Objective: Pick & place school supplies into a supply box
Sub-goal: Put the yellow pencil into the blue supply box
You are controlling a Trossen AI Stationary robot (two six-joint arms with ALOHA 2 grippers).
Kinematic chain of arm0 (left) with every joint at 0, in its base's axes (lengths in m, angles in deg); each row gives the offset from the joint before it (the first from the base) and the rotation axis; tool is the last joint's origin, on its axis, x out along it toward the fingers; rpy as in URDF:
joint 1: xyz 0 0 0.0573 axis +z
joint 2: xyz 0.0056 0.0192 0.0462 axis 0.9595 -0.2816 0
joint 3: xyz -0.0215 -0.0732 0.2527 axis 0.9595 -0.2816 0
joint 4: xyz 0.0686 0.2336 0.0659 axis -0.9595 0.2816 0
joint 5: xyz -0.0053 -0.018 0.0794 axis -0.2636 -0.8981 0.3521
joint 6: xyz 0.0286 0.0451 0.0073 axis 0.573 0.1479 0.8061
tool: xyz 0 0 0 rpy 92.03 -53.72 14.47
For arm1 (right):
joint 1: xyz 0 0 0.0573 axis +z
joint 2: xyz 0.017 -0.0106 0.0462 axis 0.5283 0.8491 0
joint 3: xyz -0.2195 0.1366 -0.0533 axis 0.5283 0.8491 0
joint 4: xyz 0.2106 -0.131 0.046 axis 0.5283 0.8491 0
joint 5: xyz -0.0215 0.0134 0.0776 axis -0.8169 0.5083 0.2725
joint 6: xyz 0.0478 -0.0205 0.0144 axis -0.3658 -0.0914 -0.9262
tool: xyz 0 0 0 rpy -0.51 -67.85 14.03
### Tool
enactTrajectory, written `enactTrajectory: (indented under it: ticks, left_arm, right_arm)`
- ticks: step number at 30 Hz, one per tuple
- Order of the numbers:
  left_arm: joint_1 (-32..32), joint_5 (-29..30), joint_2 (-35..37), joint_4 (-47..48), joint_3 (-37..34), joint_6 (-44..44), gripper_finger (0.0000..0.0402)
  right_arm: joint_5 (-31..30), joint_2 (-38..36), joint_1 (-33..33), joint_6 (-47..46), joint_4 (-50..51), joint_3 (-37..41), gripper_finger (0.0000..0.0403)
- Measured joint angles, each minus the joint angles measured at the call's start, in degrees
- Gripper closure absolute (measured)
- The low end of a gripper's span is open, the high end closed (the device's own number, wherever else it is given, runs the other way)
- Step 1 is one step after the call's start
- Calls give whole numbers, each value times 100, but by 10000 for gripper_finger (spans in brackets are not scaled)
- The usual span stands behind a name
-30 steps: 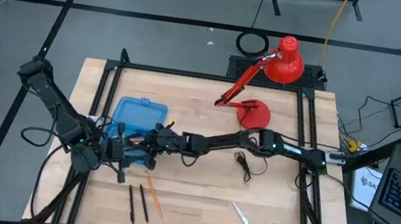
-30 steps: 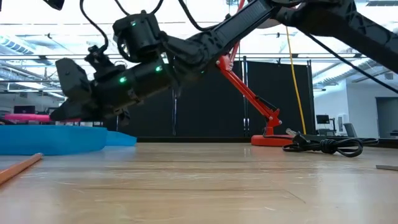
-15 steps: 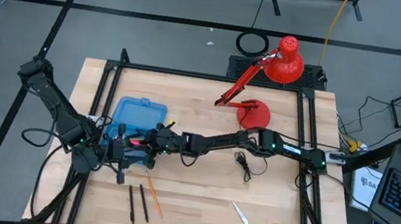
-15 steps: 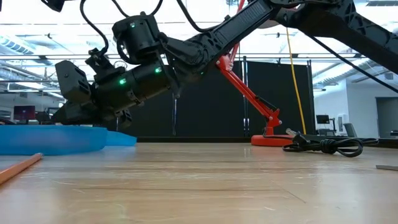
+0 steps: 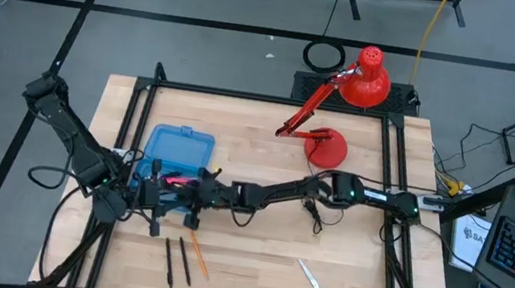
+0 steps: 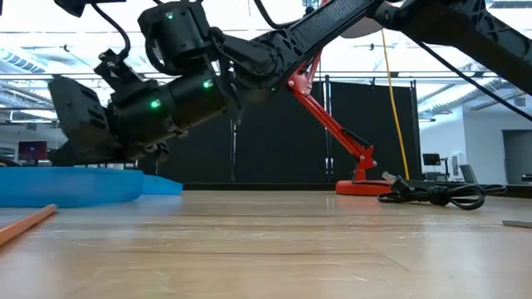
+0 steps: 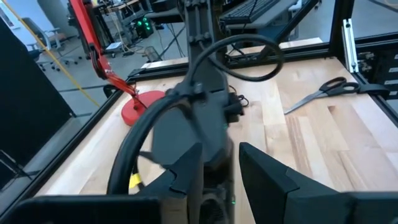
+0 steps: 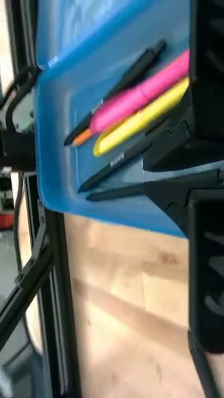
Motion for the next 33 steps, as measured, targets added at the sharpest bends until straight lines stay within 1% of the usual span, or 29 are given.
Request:
enactTrajectory:
  ticks: [3, 6, 9, 11, 16, 18, 20, 23, 27, 29, 33]
  left_arm:
    - [-4, -1, 0, 10, 0, 10, 295]
    - [-4, -2, 0, 10, 0, 15, 295]
    - [-4, -11, 0, 9, 0, 15, 295]
    - [-4, -28, 0, 9, 0, 15, 295]
    - [-104, -56, 0, 24, 0, -47, 295]
    - [-145, -72, 0, 18, 0, -65, 295]
    - [-173, -19, 2, 29, 0, -83, 295]
    - [-188, 12, 2, 43, 0, -138, 295]
    - [-188, 6, 2, 44, -2, -230, 295]
    - [-188, 4, 2, 44, -2, -298, 295]
    - [-246, -2, 2, 52, -2, -323, 295]
  right_arm:
    - [-387, 0, 117, 241, 2, 0, 389]
    - [-613, -2, 246, 344, 0, 0, 400]
    - [-956, -2, 380, 401, 2, 0, 401]
    - [-1413, -2, 489, 484, 6, 2, 402]
    - [-2967, -2, 896, 1121, -73, 4, 401]
    - [-3349, -2, 997, 1347, -259, 7, 402]
    - [-3394, -4, 1043, 1352, -349, 7, 402]
    - [-3392, -4, 1064, 1110, -592, 9, 398]
    - [-3392, -11, 1065, 1221, -740, 9, 395]
    - [-3390, -11, 1067, 1224, -718, 9, 400]
    - [-3234, -13, 1073, 1140, -357, 9, 399]
